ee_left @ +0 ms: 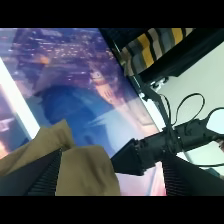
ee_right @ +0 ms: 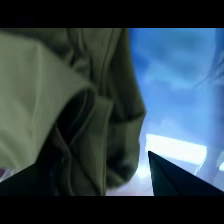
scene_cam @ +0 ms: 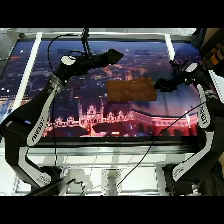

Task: Fold the clothes and pants, and hang the long-sleeved shirts on hangers.

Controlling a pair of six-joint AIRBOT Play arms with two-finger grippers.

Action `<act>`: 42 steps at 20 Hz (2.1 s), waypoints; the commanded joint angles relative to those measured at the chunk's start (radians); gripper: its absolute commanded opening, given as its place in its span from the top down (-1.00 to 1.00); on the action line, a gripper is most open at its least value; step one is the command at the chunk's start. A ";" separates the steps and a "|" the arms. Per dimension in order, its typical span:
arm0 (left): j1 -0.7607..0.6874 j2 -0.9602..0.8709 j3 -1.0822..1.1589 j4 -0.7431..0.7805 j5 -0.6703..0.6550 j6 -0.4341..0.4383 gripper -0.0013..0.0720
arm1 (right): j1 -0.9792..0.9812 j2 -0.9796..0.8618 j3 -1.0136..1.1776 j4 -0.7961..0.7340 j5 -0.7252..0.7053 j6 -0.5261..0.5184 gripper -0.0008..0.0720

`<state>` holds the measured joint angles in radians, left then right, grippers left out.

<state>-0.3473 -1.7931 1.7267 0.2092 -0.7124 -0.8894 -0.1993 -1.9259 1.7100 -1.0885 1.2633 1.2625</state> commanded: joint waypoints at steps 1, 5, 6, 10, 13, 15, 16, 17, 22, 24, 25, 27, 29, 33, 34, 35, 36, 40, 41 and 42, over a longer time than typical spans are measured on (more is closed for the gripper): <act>0.000 0.000 0.000 0.000 0.000 0.000 -0.92 | 0.006 -0.026 0.001 -0.015 -0.079 0.044 -0.73; 0.000 0.000 0.000 0.000 0.000 0.000 -0.93 | -0.054 -0.052 0.008 -0.011 -0.058 0.063 -0.73; 0.000 0.000 0.000 0.000 0.000 0.000 -0.93 | -0.080 -0.052 0.022 -0.011 -0.037 0.066 -0.73; 0.000 0.000 0.000 0.000 0.000 0.000 -0.93 | -0.176 -0.052 0.106 0.008 0.111 0.048 -0.73; 0.000 0.000 0.000 0.000 0.000 0.000 -0.93 | -0.179 -0.053 0.111 0.088 0.170 -0.065 -0.73; 0.000 -0.001 0.000 0.000 0.001 0.000 -0.93 | -0.149 -0.058 0.110 0.092 0.155 -0.080 -0.73; 0.000 -0.003 0.000 0.000 0.001 0.000 -0.93 | -0.127 -0.064 0.110 0.094 0.144 -0.083 -0.73; 0.000 -0.005 0.000 0.000 0.001 0.000 -0.93 | -0.100 -0.071 0.110 0.098 0.134 -0.090 -0.73; 0.000 -0.012 0.000 0.000 0.000 0.000 -0.93 | 0.041 -0.084 0.110 0.032 0.011 -0.098 -0.73; 0.000 -0.012 0.000 0.000 0.000 0.000 -0.93 | 0.064 -0.087 0.110 -0.059 -0.059 -0.056 -0.73; 0.000 -0.012 0.000 0.000 0.000 0.000 -0.93 | 0.064 -0.090 0.110 -0.079 -0.079 -0.033 -0.73; 0.000 -0.012 0.000 0.000 0.000 0.000 -0.93 | 0.043 -0.101 0.110 -0.080 -0.080 0.004 -0.73; 0.000 -0.012 0.000 0.000 0.000 0.000 -0.93 | 0.020 -0.117 0.110 -0.060 -0.046 0.035 -0.72; 0.000 -0.012 0.000 0.000 0.000 0.000 -0.92 | 0.000 -0.168 0.110 0.104 0.052 0.026 -0.70; 0.000 -0.012 0.000 0.000 0.000 0.000 -0.93 | 0.000 -0.187 0.110 0.163 0.078 0.023 -0.70; 0.000 -0.013 0.000 0.000 0.000 0.000 -0.92 | 0.001 -0.206 0.110 0.227 0.100 0.014 -0.70; 0.000 -0.013 0.000 0.000 0.000 0.000 -0.93 | 0.001 -0.224 0.110 0.296 0.122 0.003 -0.67; 0.000 -0.013 0.000 0.000 0.000 0.000 -0.93 | 0.024 -0.258 0.110 0.492 0.156 -0.042 -0.64; 0.000 -0.013 0.000 0.000 0.000 0.000 -0.92 | 0.043 -0.257 0.111 0.491 0.150 -0.046 -0.58; 0.000 -0.013 0.000 0.000 0.000 0.000 -0.86 | 0.063 -0.257 0.111 0.489 0.141 -0.045 -0.43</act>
<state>-0.3473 -1.8053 1.7267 0.2092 -0.7128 -0.8898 -0.1699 -2.1723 1.8187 -0.6971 1.3975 1.2404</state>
